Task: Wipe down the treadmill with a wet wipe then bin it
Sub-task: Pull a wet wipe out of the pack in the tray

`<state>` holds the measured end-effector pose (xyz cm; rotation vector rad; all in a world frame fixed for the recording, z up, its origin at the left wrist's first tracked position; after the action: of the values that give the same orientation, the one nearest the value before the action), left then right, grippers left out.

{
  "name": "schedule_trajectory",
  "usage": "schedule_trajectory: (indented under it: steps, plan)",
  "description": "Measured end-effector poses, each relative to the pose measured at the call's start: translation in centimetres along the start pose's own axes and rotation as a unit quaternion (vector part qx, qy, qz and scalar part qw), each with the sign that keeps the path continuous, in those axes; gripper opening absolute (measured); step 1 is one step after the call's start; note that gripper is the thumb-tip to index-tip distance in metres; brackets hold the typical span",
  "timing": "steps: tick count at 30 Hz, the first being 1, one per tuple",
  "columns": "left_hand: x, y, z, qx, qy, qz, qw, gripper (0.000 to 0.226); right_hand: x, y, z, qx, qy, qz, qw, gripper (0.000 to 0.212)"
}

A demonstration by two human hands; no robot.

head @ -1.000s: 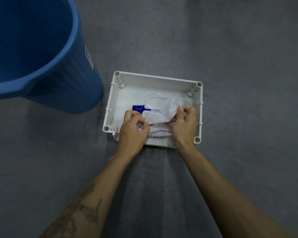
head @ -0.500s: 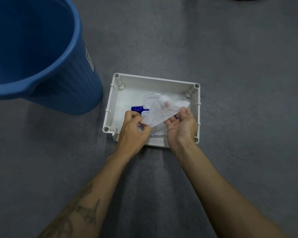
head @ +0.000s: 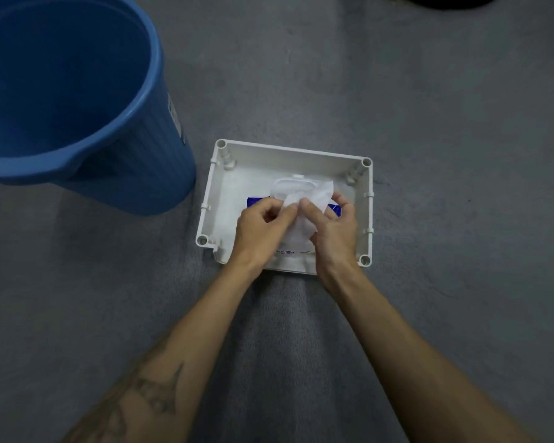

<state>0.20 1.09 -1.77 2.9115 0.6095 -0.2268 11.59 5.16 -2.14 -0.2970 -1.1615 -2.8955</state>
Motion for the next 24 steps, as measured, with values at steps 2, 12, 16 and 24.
schedule_trajectory:
  steps: [2, 12, 16, 24]
  plan:
    - [0.0, 0.0, 0.1, -0.016, 0.019, -0.017, 1.0, 0.017, -0.1, 0.3, 0.1, -0.025, 0.052, 0.001, 0.998, 0.06]
    - [-0.5, -0.2, 0.0, -0.072, 0.123, -0.028, 0.989, 0.013, -1.7, 0.0, -0.1, -0.12, 0.186, -0.039, 0.974, 0.059]
    - [-0.3, -0.1, 0.5, -0.08, 0.073, 0.019, 0.994, 0.02, -1.5, 0.3, 0.3, -0.115, 0.153, 0.005, 0.982, 0.054]
    - [0.5, 0.4, -0.2, -0.052, 0.086, 0.011, 0.995, 0.031, -1.4, 0.2, 0.2, -0.175, 0.2, 0.0, 0.964, 0.05]
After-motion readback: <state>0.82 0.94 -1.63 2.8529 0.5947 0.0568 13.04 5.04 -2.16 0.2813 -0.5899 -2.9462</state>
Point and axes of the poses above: each hand's wrist, its own y-axis away from the middle knuckle, its own x-axis out of the palm, z = x × y, the point moved 1 cm from there along -y, towards the middle knuckle, and after that the axes turned 13 degrees about x, right-handed, at the moved point
